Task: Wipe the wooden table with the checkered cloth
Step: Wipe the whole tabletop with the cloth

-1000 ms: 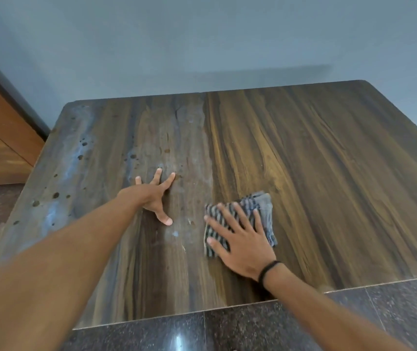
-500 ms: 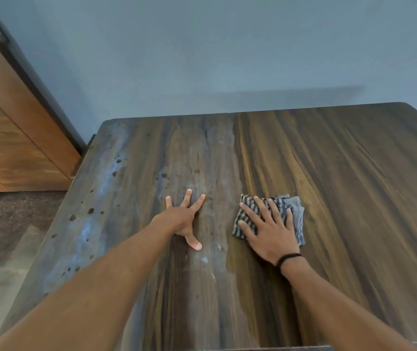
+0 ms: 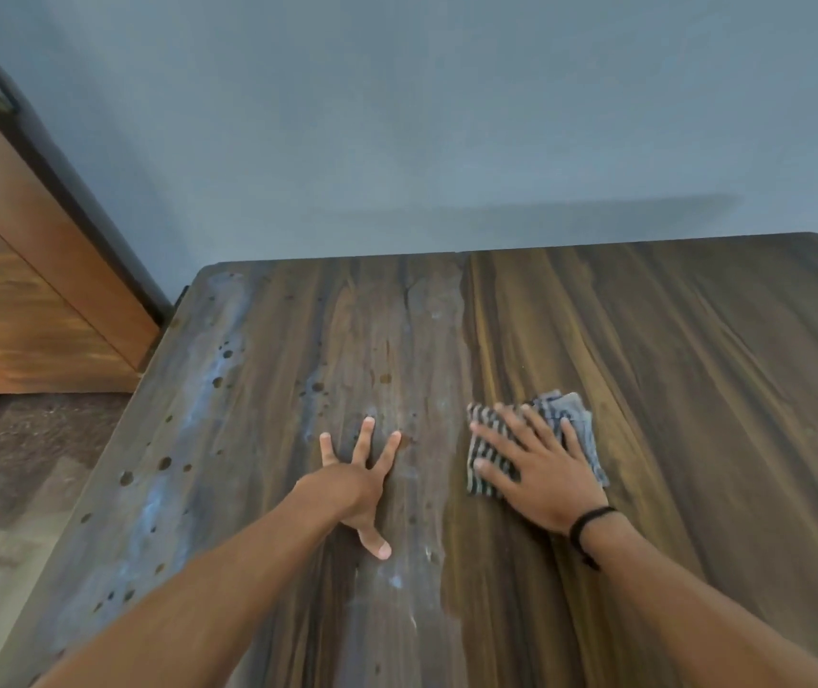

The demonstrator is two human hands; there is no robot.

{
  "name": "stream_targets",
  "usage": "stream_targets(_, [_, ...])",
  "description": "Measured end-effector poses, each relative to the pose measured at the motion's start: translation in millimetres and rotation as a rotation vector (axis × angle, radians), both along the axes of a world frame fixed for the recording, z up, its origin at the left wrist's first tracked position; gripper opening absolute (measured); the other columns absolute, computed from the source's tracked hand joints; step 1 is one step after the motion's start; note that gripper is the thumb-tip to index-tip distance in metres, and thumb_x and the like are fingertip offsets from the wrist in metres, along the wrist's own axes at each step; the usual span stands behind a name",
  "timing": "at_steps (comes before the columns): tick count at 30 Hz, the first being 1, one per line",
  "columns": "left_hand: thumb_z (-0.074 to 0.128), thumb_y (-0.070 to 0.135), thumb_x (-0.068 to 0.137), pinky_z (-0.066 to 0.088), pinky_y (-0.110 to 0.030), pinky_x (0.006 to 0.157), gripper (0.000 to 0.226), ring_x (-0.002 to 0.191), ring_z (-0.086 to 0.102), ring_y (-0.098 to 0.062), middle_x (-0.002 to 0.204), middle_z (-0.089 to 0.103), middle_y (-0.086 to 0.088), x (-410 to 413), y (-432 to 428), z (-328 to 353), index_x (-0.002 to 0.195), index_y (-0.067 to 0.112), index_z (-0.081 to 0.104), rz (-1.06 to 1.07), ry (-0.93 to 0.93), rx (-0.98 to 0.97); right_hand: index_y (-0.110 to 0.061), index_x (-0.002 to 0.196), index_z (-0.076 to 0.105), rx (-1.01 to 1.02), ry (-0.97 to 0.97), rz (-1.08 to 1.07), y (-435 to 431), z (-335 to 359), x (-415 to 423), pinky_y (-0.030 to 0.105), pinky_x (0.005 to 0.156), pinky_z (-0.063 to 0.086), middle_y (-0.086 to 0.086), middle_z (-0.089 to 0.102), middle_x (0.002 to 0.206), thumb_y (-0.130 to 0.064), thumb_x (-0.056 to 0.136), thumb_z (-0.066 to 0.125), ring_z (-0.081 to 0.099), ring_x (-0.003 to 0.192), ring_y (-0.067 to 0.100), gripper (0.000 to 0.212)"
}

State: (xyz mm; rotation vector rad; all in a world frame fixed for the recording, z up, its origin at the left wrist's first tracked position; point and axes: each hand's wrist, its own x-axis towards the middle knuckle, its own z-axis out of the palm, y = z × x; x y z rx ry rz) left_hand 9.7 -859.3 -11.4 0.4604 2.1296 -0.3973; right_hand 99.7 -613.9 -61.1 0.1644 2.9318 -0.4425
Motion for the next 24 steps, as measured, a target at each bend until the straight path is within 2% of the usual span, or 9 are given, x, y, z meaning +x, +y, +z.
stream_targets(2, [0.083, 0.06, 0.064, 0.019, -0.071, 0.111, 0.145, 0.135, -0.032, -0.054, 0.139, -0.056, 0.004, -8, 4, 0, 0.125, 0.042, -0.048, 0.034, -0.009, 0.005, -0.063, 0.153, 0.001, -0.01, -0.003, -0.165, -8, 5, -29, 0.053, 0.118, -0.021, -0.021, -0.008, 0.168, -0.074, 0.098, 0.015, -0.013, 0.156, 0.017, 0.058])
stream_targets(3, [0.084, 0.06, 0.062, 0.019, -0.072, 0.11, 0.146, 0.137, -0.031, -0.052, 0.142, -0.054, 0.006, -14, 8, 0, 0.13, 0.043, -0.045, 0.055, -0.006, 0.025, -0.06, 0.155, 0.001, 0.013, 0.012, -0.162, -21, 3, -34, 0.054, 0.116, -0.024, -0.018, -0.008, 0.169, -0.073, 0.099, 0.015, -0.013, 0.156, 0.019, 0.059])
stream_targets(7, [0.086, 0.059, 0.059, 0.013, -0.071, 0.112, 0.15, 0.138, -0.033, -0.048, 0.144, -0.05, 0.007, -51, 22, 12, 0.139, 0.04, -0.038, 0.122, 0.09, 0.124, -0.068, 0.149, -0.005, 0.058, 0.069, 0.179, -18, -18, -12, 0.047, 0.116, -0.026, -0.025, -0.005, 0.166, -0.081, 0.094, 0.002, -0.012, 0.156, 0.013, 0.057])
stream_targets(10, [0.085, 0.06, 0.059, 0.014, -0.071, 0.112, 0.15, 0.139, -0.031, -0.047, 0.147, -0.048, 0.006, -76, 30, 17, 0.141, 0.038, -0.038, 0.153, 0.116, 0.133, -0.065, 0.152, 0.0, 0.013, 0.04, -0.006, 3, -6, -53, 0.051, 0.119, -0.021, -0.022, -0.004, 0.169, -0.078, 0.095, 0.009, -0.01, 0.156, 0.013, 0.059])
stream_targets(12, [0.085, 0.062, 0.059, 0.012, -0.069, 0.114, 0.15, 0.14, -0.03, -0.046, 0.149, -0.046, 0.004, -89, 34, 15, 0.141, 0.036, -0.038, 0.153, 0.133, 0.127, -0.06, 0.155, 0.002, 0.028, 0.045, -0.095, -17, -2, -70, 0.052, 0.115, -0.025, -0.019, -0.005, 0.169, -0.076, 0.096, 0.012, -0.012, 0.156, 0.017, 0.061])
stream_targets(16, [0.084, 0.064, 0.057, 0.009, -0.067, 0.115, 0.152, 0.14, -0.029, -0.046, 0.152, -0.043, 0.001, -109, 35, 7, 0.143, 0.034, -0.037, 0.148, 0.123, 0.16, -0.069, 0.149, -0.004, 0.036, 0.074, 0.195, -7, -16, -45, 0.046, 0.117, -0.025, -0.027, -0.004, 0.166, -0.081, 0.094, 0.004, -0.011, 0.156, 0.011, 0.057])
stream_targets(19, [0.084, 0.065, 0.055, 0.013, -0.07, 0.113, 0.152, 0.141, -0.03, -0.045, 0.151, -0.043, 0.006, -124, 34, 1, 0.141, 0.038, -0.038, 0.155, 0.122, 0.153, -0.065, 0.152, 0.0, 0.004, 0.039, -0.02, 21, -4, -88, 0.051, 0.119, -0.02, -0.024, -0.006, 0.168, -0.076, 0.097, 0.013, -0.012, 0.156, 0.012, 0.058])
stream_targets(21, [0.084, 0.066, 0.053, 0.014, -0.07, 0.113, 0.152, 0.141, -0.029, -0.045, 0.151, -0.044, 0.008, -138, 39, -2, 0.14, 0.039, -0.038, 0.166, 0.124, 0.157, -0.06, 0.155, 0.001, 0.022, 0.046, -0.114, 4, -2, -105, 0.052, 0.116, -0.025, -0.021, -0.007, 0.168, -0.075, 0.098, 0.013, -0.016, 0.155, 0.015, 0.06])
stream_targets(24, [0.085, 0.067, 0.051, 0.013, -0.068, 0.114, 0.154, 0.142, -0.029, -0.043, 0.149, -0.045, 0.008, -157, 47, -1, 0.141, 0.04, -0.037, 0.164, 0.113, 0.167, -0.066, 0.151, -0.002, 0.031, 0.097, 0.12, -3, -18, -87, 0.048, 0.115, -0.028, -0.025, -0.005, 0.167, -0.081, 0.094, 0.004, -0.018, 0.154, 0.011, 0.059])
